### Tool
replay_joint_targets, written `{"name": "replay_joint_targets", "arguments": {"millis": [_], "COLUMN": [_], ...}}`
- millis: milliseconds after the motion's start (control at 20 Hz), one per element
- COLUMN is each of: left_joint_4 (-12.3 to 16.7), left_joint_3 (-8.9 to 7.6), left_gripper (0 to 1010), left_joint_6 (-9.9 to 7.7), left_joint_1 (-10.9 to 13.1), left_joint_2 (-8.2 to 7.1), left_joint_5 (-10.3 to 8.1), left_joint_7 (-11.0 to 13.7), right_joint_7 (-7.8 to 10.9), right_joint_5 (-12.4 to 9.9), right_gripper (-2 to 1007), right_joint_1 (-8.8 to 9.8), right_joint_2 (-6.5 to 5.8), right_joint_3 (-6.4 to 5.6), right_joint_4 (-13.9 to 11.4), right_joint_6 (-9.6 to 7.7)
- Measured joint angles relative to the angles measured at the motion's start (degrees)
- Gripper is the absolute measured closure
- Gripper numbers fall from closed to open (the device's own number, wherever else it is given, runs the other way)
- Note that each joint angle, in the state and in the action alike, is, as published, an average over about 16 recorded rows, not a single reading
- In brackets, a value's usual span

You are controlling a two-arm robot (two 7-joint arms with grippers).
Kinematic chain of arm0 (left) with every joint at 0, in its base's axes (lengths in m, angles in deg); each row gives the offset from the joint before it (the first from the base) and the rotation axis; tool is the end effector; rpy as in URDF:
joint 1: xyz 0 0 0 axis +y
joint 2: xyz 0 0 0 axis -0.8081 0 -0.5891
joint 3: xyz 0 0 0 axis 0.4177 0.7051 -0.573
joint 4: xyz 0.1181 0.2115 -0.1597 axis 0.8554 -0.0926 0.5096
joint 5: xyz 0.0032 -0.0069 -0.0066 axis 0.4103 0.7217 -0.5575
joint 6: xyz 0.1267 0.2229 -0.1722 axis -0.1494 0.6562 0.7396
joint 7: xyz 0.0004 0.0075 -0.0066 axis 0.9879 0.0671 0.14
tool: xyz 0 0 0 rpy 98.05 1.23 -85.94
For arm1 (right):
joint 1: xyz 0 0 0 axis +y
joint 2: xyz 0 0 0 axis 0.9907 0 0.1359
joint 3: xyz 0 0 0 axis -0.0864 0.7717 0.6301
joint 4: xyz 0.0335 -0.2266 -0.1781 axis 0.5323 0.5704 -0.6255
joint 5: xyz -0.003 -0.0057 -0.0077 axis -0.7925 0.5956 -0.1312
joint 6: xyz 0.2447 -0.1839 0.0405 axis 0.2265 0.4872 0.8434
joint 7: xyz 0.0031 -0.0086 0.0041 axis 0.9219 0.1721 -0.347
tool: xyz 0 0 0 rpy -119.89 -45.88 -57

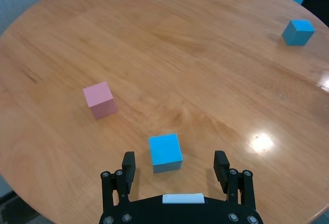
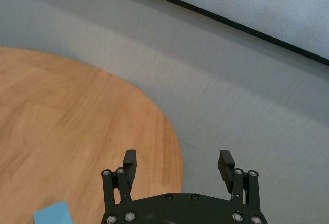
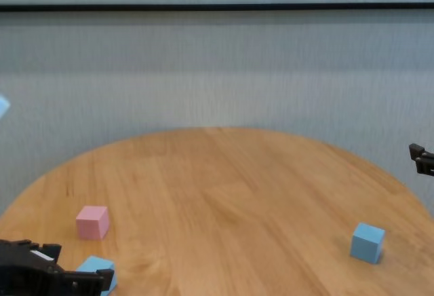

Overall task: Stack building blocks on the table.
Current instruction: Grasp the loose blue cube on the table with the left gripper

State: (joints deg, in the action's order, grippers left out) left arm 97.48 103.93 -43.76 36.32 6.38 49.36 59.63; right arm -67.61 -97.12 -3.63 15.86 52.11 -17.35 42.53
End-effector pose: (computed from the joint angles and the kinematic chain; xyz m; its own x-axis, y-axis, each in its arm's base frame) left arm 0.3021 0.0633 -0.2755 0.5601 0.8284 -0.0043 -0.7273 0.4942 0.4763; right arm 0.3581 -0.0827 -0.3023 0.2921 -0.8803 0.3739 0.9553 0.2872 -0.0702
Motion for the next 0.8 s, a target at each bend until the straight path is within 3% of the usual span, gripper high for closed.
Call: {"name": "replay_joint_targets", "arguments": {"millis": [250, 800], "left_joint_4": [-0.49, -2.03], "left_joint_3": [-0.05, 1.56], "left_gripper": [7, 7], "left_joint_6": [-1.82, -4.53], "left_joint_1": [-0.79, -3.47], "left_joint_2": [1.06, 2.81], "left_joint_5": [0.62, 4.30], "left_joint_7": [-0.24, -0.27], "right_joint_7": [0.00, 0.00], "right_joint_5": [0.00, 0.00], "right_gripper": [1, 0], "right_joint_1": [0.00, 0.00], "right_joint_2": [0.00, 0.00], "right_joint_3": [0.00, 0.00], "right_joint_4": [0.00, 0.00], "right_joint_6": [0.00, 0.00]}}
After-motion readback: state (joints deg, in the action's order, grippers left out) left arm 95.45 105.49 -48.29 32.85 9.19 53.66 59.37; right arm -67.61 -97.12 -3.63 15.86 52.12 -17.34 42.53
